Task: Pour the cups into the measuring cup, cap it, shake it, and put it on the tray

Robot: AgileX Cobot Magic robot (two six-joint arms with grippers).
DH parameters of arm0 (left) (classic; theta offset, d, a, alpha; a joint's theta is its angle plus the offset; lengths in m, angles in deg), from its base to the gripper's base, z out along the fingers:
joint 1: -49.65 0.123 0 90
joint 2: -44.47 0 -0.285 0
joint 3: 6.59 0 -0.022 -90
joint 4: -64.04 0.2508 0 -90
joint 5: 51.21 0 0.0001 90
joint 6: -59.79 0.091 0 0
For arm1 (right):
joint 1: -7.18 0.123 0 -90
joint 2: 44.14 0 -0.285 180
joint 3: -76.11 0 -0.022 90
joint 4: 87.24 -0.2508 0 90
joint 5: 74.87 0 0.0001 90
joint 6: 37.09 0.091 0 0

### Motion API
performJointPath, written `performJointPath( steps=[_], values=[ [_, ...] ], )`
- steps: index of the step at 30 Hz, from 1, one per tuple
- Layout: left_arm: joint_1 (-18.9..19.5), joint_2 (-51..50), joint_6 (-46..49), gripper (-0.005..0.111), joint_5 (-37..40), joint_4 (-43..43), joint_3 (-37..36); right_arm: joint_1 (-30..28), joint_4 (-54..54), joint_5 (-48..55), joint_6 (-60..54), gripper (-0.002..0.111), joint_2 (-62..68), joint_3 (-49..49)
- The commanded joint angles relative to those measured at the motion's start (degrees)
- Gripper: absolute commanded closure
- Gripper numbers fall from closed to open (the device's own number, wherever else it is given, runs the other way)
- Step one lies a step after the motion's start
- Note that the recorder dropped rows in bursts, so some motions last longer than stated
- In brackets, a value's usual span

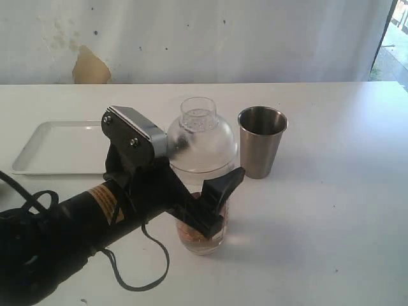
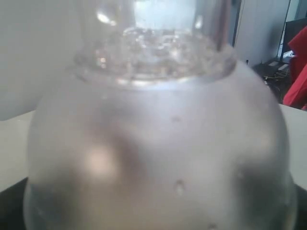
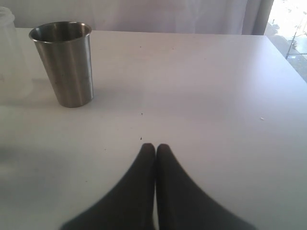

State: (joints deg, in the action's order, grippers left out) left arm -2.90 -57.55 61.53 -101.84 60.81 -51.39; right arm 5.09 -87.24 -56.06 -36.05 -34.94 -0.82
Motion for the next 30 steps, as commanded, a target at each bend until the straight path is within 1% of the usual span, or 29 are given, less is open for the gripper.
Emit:
performJointPath(
  steps=[1, 2, 4, 7, 10, 15, 17, 19, 22, 24, 26, 27, 30],
  values=[
    [-0.1, 0.0, 0.7, 0.060, -0.7, -1.9, 0.0, -0.3, 0.0, -0.5, 0.2, 0.108, -0.3, -0.3],
    [-0.1, -0.1, 0.7, 0.053, -0.2, -2.9, 0.0, -0.3, 0.0, -0.5, 0.2, 0.108, -0.3, -0.3],
    [-0.1, -0.1, 0.7, 0.044, 0.9, -4.7, 0.1, -0.3, 0.0, -0.5, 0.2, 0.108, -0.3, -0.3],
    [-0.1, -0.1, 0.9, 0.037, 2.5, -5.8, 0.4, -0.3, 0.0, -0.5, 0.2, 0.108, -0.3, -0.3],
    [-0.1, -0.1, 1.3, 0.035, 2.3, -5.8, 0.4, -0.3, 0.0, -0.5, 0.2, 0.108, -0.3, -0.3],
    [-0.1, -0.1, 1.8, 0.035, -1.2, -7.0, 0.4, -0.3, 0.0, -0.5, 0.2, 0.108, -0.3, -0.3],
    [-0.1, 0.5, 1.8, 0.035, -1.4, -8.1, 0.4, -0.3, 0.0, -0.5, 0.2, 0.108, -0.3, -0.3],
    [-0.1, 1.9, 3.8, 0.036, -1.4, -12.0, 0.0, -0.3, 0.0, -0.5, 0.2, 0.108, -0.3, -0.3],
    [-0.1, 4.8, 9.0, 0.040, -2.1, -21.0, -2.0, -0.3, 0.0, -0.5, 0.2, 0.108, -0.3, -0.3],
    [-0.1, 6.8, 13.8, 0.043, -2.2, -27.3, -4.1, -0.3, 0.0, -0.5, 0.2, 0.108, -0.3, -0.3],
    [-0.1, 8.3, 16.8, 0.044, -2.3, -31.7, -6.7, -0.3, 0.0, -0.5, 0.2, 0.108, -0.3, -0.3],
    [-0.1, 9.5, 18.1, 0.044, -4.1, -35.4, -9.5, -0.3, 0.0, -0.5, 0.2, 0.108, -0.3, -0.3],
    [0.3, 10.2, 16.0, 0.044, -9.9, -40.8, -15.1, -0.3, 0.0, -0.5, 0.2, 0.108, -0.3, -0.3]
  ],
)
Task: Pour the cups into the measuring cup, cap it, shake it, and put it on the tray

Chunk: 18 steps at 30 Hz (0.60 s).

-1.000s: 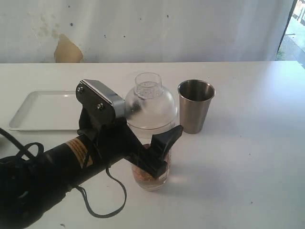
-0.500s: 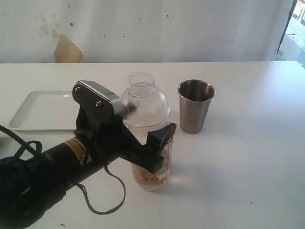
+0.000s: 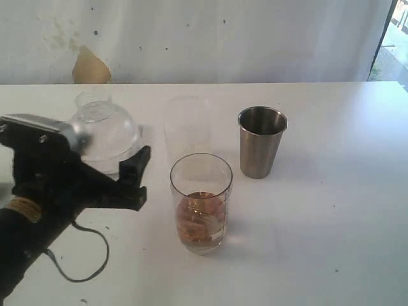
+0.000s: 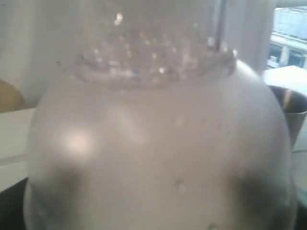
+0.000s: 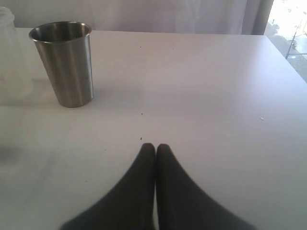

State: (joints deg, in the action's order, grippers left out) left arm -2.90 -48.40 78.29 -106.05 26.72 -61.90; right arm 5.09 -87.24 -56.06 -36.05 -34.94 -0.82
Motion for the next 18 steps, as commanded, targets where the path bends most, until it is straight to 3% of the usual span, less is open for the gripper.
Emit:
performJointPath(
  steps=[1, 2, 4, 7, 10, 12, 18],
  values=[
    [2.9, 1.1, -2.1, 0.044, -3.8, -7.1, -5.6, -0.3, 0.0, -0.5, 0.2, 0.108, -0.3, -0.3],
    [5.0, 1.1, -2.7, 0.044, -1.8, -6.4, -5.7, -0.3, 0.0, -0.5, 0.2, 0.108, -0.3, -0.3],
    [13.0, 0.7, -8.0, 0.044, 4.1, 3.9, -5.7, -0.3, 0.0, -0.5, 0.2, 0.108, -0.3, -0.3],
    [18.2, -1.9, -12.2, 0.044, 5.4, 12.1, -5.7, -0.3, 0.0, -0.5, 0.2, 0.108, -0.3, -0.3],
    [19.4, -6.8, -12.5, 0.028, 1.0, 13.6, -5.3, -0.3, 0.0, -0.5, 0.2, 0.108, -0.3, -0.3],
    [19.4, -11.0, -13.2, 0.017, 3.2, 13.8, -3.0, -0.3, 0.0, -0.5, 0.2, 0.108, -0.3, -0.3],
    [19.4, -15.2, -14.3, 0.017, 2.0, 14.4, -0.6, -0.3, 0.0, -0.5, 0.2, 0.108, -0.3, -0.3]
  ],
)
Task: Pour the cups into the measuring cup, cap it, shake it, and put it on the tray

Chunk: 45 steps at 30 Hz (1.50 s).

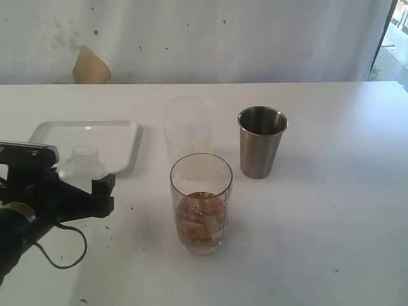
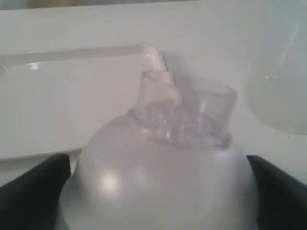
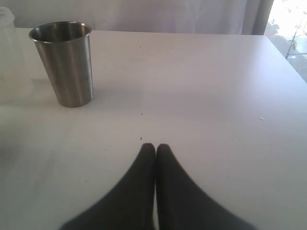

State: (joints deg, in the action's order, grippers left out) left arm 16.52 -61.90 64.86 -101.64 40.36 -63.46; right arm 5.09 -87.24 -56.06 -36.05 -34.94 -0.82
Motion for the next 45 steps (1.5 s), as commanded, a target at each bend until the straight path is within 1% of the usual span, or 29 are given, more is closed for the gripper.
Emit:
performJointPath(
  steps=[1, 7, 14, 19, 23, 28, 29, 30, 31, 33, 34, 35, 36, 38, 39, 41, 42, 44, 45],
  values=[
    [0.0, -1.8, -0.8, 0.017, -3.4, 0.8, 1.0, -0.3, 0.0, -0.5, 0.2, 0.108, -0.3, -0.3],
    [0.0, -1.8, -0.4, 0.017, -5.6, 0.2, 1.0, -0.3, 0.0, -0.5, 0.2, 0.108, -0.3, -0.3],
    [0.0, -1.8, -0.5, 0.017, -2.3, 1.2, 1.0, -0.3, 0.0, -0.5, 0.2, 0.108, -0.3, -0.3],
    [0.0, -0.5, 0.5, 0.017, -1.7, 1.4, 1.0, -0.3, 0.0, -0.5, 0.2, 0.108, -0.3, -0.3],
    [0.0, 5.7, 6.8, 0.017, -0.4, 0.5, 1.0, -0.3, 0.0, -0.5, 1.7, 0.108, -0.3, -0.3],
    [-0.1, 15.1, 27.9, 0.017, -0.7, -0.7, 1.0, -0.3, 0.0, -0.5, 1.2, 0.108, -0.3, -0.3],
    [-0.2, 16.4, 30.2, 0.017, -1.1, -0.5, 1.0, -0.3, 0.0, -0.5, 1.2, 0.108, -0.3, -0.3],
    [-0.2, 17.8, 31.4, 0.017, -1.2, 0.2, 1.0, -0.3, 0.0, -0.5, 1.2, 0.108, -0.3, -0.3],
    [-0.2, 18.9, 30.0, 0.017, 0.1, 0.4, 1.0, -0.3, 0.0, -0.5, 1.2, 0.108, -0.3, -0.3],
    [-0.2, 20.9, 28.3, 0.017, 6.4, -1.0, 1.0, -0.3, 0.0, -0.5, 1.2, 0.108, -0.3, -0.3],
    [-0.2, 21.6, 28.2, 0.017, 9.3, -5.0, 1.1, -0.3, 0.0, -0.5, 1.2, 0.108, -0.3, -0.3],
    [-0.2, 22.2, 29.5, 0.017, 12.5, -11.2, 2.0, -0.3, 0.0, -0.5, 1.2, 0.108, -0.3, -0.3],
    [-0.1, 22.7, 32.7, 0.017, 15.2, -16.5, 3.0, -0.3, 0.0, -0.5, 1.2, 0.108, -0.3, -0.3],
    [-0.1, 24.1, 48.5, 0.017, 20.5, -30.7, 6.5, -0.3, 0.0, -0.5, 1.2, 0.108, -0.3, -0.3],
    [-0.1, 24.5, 56.1, 0.017, 22.1, -36.3, 8.3, -0.3, 0.0, -0.5, 1.2, 0.108, -0.3, -0.3],
    [-0.1, 25.3, 77.5, 0.017, 20.7, -49.6, 13.3, -0.3, 0.0, -0.5, 1.2, 0.108, -0.3, -0.3],
    [-0.1, 25.3, 86.0, 0.017, 18.4, -53.5, 15.9, -0.3, 0.0, -0.5, 1.2, 0.108, -0.3, -0.3],
    [-0.1, 25.3, 102.9, 0.017, 10.6, -64.4, 21.1, -0.3, 0.0, -0.5, 1.2, 0.108, -0.3, -0.3],
    [-0.1, 25.3, 107.6, 0.017, 7.6, -70.6, 23.3, -0.3, 0.0, -0.5, 1.2, 0.108, -0.3, -0.3]
  ],
)
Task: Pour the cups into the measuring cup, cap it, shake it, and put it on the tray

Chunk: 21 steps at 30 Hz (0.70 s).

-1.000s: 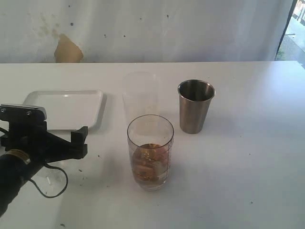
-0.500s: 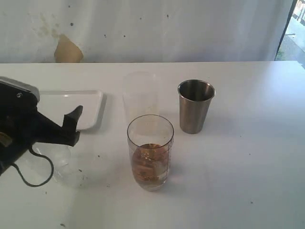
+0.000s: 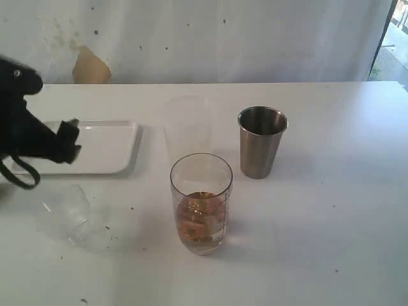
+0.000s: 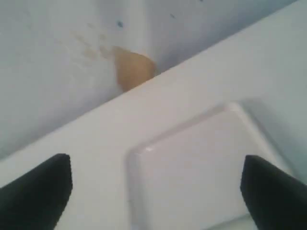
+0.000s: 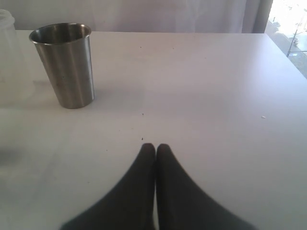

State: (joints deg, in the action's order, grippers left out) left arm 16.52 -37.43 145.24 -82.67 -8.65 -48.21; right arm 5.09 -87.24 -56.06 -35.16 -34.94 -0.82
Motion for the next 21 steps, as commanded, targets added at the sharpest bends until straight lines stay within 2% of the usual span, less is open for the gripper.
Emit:
performJointPath(
  steps=[1, 3, 6, 7, 10, 13, 15, 17, 18, 19, 20, 21],
  values=[
    [-0.1, 0.8, 34.3, 0.020, -13.5, -27.3, 10.6, -0.3, 0.0, -0.5, 0.3, 0.108, -0.3, -0.3],
    [-1.0, 0.9, 36.0, 0.031, -17.3, -27.3, 12.6, -0.3, 0.0, -0.5, 0.3, 0.108, -0.3, -0.3],
    [-5.0, 2.0, 36.0, 0.059, -14.7, -27.3, 12.1, -0.3, 0.0, -0.5, 0.3, 0.108, -0.3, -0.3],
    [-7.4, 2.1, 36.0, 0.069, -13.8, -27.3, 12.1, -0.3, 0.0, -0.5, 0.3, 0.108, -0.3, -0.3],
    [-12.6, 2.1, 36.0, 0.085, -12.8, -27.3, 12.7, -0.3, 0.0, -0.5, 0.3, 0.108, -0.3, -0.3],
    [-14.8, 2.1, 34.7, 0.103, -12.5, -27.3, 14.3, -0.3, 0.0, -0.4, 0.3, 0.108, -0.3, -0.3],
    [-14.9, 2.1, 36.1, 0.107, -14.9, -23.7, 15.2, -0.3, 0.0, -0.4, 0.3, 0.108, -0.3, -0.3],
    [-14.9, 2.0, 36.1, 0.107, -22.1, -16.4, 15.4, -0.3, 0.0, -0.4, 0.3, 0.108, -0.3, -0.3],
    [-14.2, 0.8, 36.1, 0.107, -36.1, -11.7, 16.0, -0.3, 0.0, -0.4, 0.3, 0.108, -0.3, -0.3],
    [-13.1, 0.0, 36.1, 0.107, -38.5, -11.9, 16.7, -0.3, 0.0, -0.4, 0.3, 0.108, -0.3, -0.3],
    [-8.5, -0.4, 36.1, 0.107, -38.5, -20.5, 18.9, -0.3, 0.0, -0.4, 0.3, 0.108, -0.3, -0.3],
    [-5.7, -0.6, 36.1, 0.107, -38.5, -25.9, 19.9, -0.3, 0.0, -0.4, 0.3, 0.108, -0.3, -0.3]
  ],
)
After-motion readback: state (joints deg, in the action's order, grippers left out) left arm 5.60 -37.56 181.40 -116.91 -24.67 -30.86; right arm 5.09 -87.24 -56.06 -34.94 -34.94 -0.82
